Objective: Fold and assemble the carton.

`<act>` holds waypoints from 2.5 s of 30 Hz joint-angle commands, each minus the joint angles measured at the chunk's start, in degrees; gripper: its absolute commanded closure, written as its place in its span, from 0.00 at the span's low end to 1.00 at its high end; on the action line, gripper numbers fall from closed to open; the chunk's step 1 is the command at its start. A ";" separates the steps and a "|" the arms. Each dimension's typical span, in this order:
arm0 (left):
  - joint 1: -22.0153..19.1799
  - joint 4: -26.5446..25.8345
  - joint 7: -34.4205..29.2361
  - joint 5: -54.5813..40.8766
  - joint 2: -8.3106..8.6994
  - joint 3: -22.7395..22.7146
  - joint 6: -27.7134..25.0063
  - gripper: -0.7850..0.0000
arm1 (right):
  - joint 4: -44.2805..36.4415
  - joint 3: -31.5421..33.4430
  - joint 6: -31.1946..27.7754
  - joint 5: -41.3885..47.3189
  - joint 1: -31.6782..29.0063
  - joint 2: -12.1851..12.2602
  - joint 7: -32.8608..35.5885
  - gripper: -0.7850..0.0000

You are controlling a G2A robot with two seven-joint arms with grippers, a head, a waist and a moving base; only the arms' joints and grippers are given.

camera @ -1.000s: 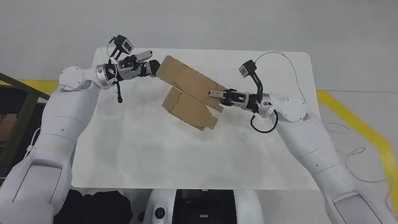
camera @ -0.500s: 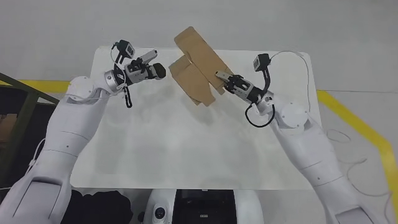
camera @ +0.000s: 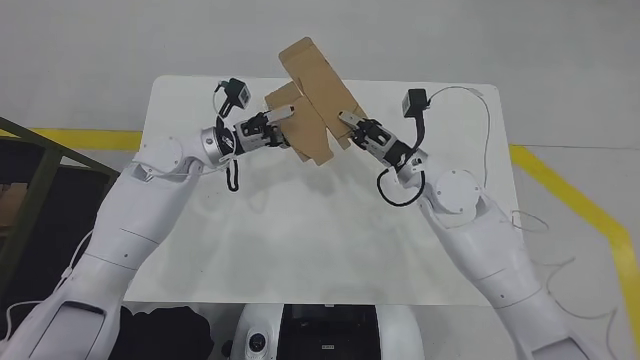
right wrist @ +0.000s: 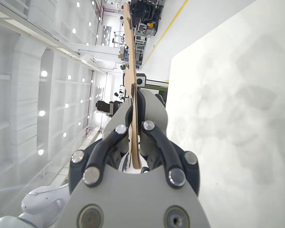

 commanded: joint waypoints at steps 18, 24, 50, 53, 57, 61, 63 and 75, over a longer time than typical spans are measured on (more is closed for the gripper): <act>-0.29 1.10 0.65 -1.37 -1.04 -0.12 1.17 0.84 | 1.73 -0.01 -0.09 0.08 0.49 -1.30 -0.88 1.00; -0.42 1.66 0.78 -1.74 -1.32 -0.31 1.49 1.00 | 1.84 0.42 -0.33 -0.78 0.38 -1.54 -1.54 0.19; -12.22 14.37 -33.00 3.89 -0.76 -0.19 -5.17 1.00 | 7.49 12.89 -7.95 -10.50 1.66 2.52 26.00 0.00; -12.64 13.01 -33.69 6.11 -0.53 0.90 -4.65 1.00 | 10.38 11.83 -8.91 -7.78 3.60 2.48 31.84 0.00; -12.56 10.33 -35.64 7.73 0.16 3.14 -2.71 1.00 | 13.07 10.20 -12.50 -4.72 5.85 2.38 39.13 0.00; -13.07 8.42 -35.64 7.38 1.43 8.23 -2.71 1.00 | 14.72 8.80 -16.26 -2.84 7.39 2.29 43.96 0.00; -13.83 8.16 -35.64 6.25 2.26 10.91 -2.71 1.00 | 15.36 8.12 -17.73 -2.15 8.02 2.25 45.82 0.00; -19.93 6.32 -35.64 -4.05 7.36 23.58 -2.71 1.00 | 16.95 3.66 -19.80 2.86 9.89 2.55 49.86 0.00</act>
